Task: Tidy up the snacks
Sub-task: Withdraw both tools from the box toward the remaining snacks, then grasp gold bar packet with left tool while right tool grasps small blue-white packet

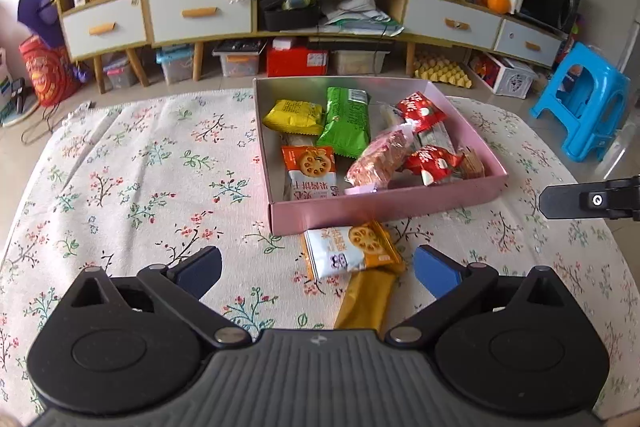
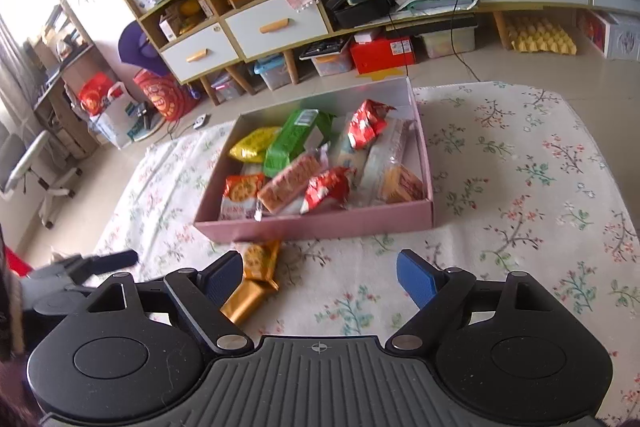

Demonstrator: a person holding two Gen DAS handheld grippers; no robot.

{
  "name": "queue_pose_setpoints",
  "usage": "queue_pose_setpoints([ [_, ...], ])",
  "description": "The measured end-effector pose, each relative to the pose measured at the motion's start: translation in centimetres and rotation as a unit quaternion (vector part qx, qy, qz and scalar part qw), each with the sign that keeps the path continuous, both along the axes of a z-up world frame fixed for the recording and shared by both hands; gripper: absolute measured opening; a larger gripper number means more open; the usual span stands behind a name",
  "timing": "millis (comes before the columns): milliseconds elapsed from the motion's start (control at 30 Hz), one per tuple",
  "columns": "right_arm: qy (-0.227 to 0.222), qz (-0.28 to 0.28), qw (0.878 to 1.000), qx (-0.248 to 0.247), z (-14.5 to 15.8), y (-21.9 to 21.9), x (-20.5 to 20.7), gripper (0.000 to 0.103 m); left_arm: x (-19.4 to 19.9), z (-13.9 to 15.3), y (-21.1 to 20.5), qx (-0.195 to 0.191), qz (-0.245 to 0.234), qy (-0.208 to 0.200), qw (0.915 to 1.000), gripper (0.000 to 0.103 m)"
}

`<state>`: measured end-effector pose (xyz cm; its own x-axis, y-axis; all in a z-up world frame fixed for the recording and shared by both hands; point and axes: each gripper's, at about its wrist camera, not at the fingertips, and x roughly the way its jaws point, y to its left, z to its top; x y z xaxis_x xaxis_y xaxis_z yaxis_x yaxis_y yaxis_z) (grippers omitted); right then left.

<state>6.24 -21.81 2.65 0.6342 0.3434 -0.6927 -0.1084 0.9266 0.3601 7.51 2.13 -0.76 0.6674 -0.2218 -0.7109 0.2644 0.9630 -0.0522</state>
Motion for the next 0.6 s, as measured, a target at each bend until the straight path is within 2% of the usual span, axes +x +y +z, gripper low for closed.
queue_pose_setpoints([
  [100, -0.003, -0.001, 1.0, -0.019, -0.7, -0.1, -0.9, 0.089, -0.7, -0.5, -0.3, 0.017, -0.022, -0.005, 0.9996, 0.103],
  [333, -0.002, 0.061, 0.995, -0.075, -2.5, 0.1, -3.1, 0.09, -2.2, -2.1, -0.2, 0.021, -0.055, -0.003, 0.9983, 0.102],
  [433, 0.021, 0.063, 0.993, -0.096, -4.0, -0.2, -3.7, 0.09, -2.6, -3.1, -0.1, 0.022, -0.077, -0.013, 0.9967, 0.102],
  [600, 0.063, 0.056, 0.989, -0.121, -6.0, -1.1, -4.0, 0.09, -2.4, -4.9, -0.3, 0.031, -0.083, 0.002, 0.9961, 0.096],
])
